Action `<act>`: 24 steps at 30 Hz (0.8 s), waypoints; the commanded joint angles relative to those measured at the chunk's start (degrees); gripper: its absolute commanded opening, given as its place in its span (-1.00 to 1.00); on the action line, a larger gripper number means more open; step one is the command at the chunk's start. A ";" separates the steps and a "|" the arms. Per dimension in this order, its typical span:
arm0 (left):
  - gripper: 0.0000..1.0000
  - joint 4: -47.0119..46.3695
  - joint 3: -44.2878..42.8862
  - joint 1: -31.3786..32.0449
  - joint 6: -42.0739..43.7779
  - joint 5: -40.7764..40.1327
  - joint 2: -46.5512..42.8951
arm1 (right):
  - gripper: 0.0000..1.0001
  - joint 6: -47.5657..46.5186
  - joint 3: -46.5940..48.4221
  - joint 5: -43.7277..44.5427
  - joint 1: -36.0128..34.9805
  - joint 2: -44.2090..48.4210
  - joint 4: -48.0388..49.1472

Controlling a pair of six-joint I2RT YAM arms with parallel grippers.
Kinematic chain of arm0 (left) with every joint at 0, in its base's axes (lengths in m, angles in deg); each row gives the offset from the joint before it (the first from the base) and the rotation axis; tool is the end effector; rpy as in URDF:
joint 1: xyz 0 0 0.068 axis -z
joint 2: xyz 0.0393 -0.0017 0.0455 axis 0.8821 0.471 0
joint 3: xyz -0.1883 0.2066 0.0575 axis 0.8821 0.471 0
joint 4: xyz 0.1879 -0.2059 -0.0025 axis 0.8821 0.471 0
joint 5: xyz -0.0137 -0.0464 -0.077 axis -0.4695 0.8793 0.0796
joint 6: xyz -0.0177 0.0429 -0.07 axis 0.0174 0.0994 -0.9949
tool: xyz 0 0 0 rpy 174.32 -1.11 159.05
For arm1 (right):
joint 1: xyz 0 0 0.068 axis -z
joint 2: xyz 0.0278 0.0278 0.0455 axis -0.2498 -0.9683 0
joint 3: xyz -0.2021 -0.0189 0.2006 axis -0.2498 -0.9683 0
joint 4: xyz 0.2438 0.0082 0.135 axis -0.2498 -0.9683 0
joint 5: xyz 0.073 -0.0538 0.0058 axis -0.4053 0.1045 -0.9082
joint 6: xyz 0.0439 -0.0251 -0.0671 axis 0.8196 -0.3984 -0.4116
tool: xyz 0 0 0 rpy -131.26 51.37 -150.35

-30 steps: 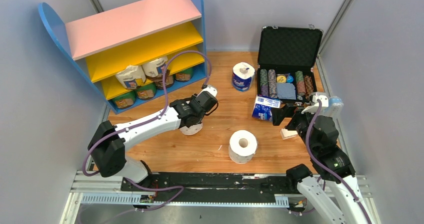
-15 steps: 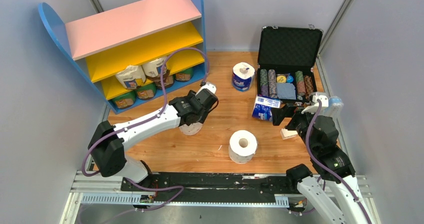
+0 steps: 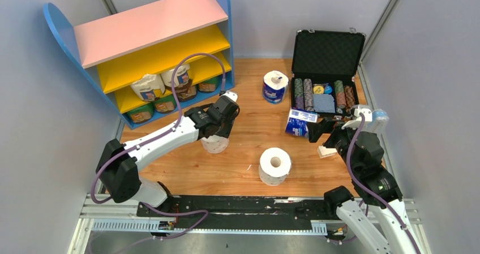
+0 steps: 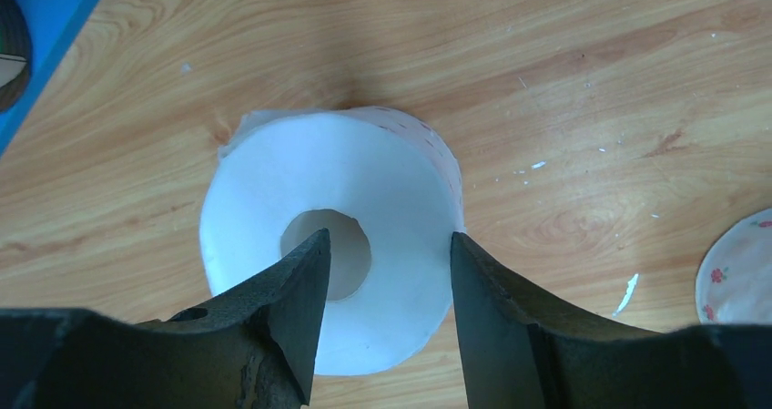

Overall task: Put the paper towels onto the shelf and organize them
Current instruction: Adjust the paper towel at the center of the board, then pick up the paper towel from the center of the board.

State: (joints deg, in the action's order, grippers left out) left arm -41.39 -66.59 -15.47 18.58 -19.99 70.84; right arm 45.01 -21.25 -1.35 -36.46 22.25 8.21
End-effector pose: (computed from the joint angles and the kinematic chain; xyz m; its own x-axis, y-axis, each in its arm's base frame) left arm 0.2493 -0.2195 0.2466 -0.7338 0.2634 -0.6262 0.2549 0.9612 0.1055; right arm 0.1343 0.0418 0.3266 -0.3088 0.2182 -0.9257 -0.1367 0.9530 0.2703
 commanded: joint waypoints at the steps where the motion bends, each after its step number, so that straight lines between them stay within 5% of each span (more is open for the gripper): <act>1: 0.17 -0.88 1.39 -1.33 -1.95 4.16 -1.48 | 1.00 0.11 0.42 0.24 0.11 0.44 1.28; 10: 0.15 -1.90 2.43 -2.40 -1.96 6.16 -1.34 | 1.00 0.17 0.47 0.31 0.10 0.49 1.30; 18: -0.40 -0.60 -0.33 -2.40 0.11 5.02 -1.23 | 1.00 0.11 0.47 0.32 0.07 0.59 1.34; 24: -0.57 3.65 -8.81 -2.40 4.65 1.63 -1.72 | 1.00 0.11 0.50 0.36 0.11 0.65 1.33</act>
State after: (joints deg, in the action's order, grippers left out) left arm -39.27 -67.85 -17.65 19.10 -14.50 70.73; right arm 45.01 -21.25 -1.35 -36.46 22.25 8.21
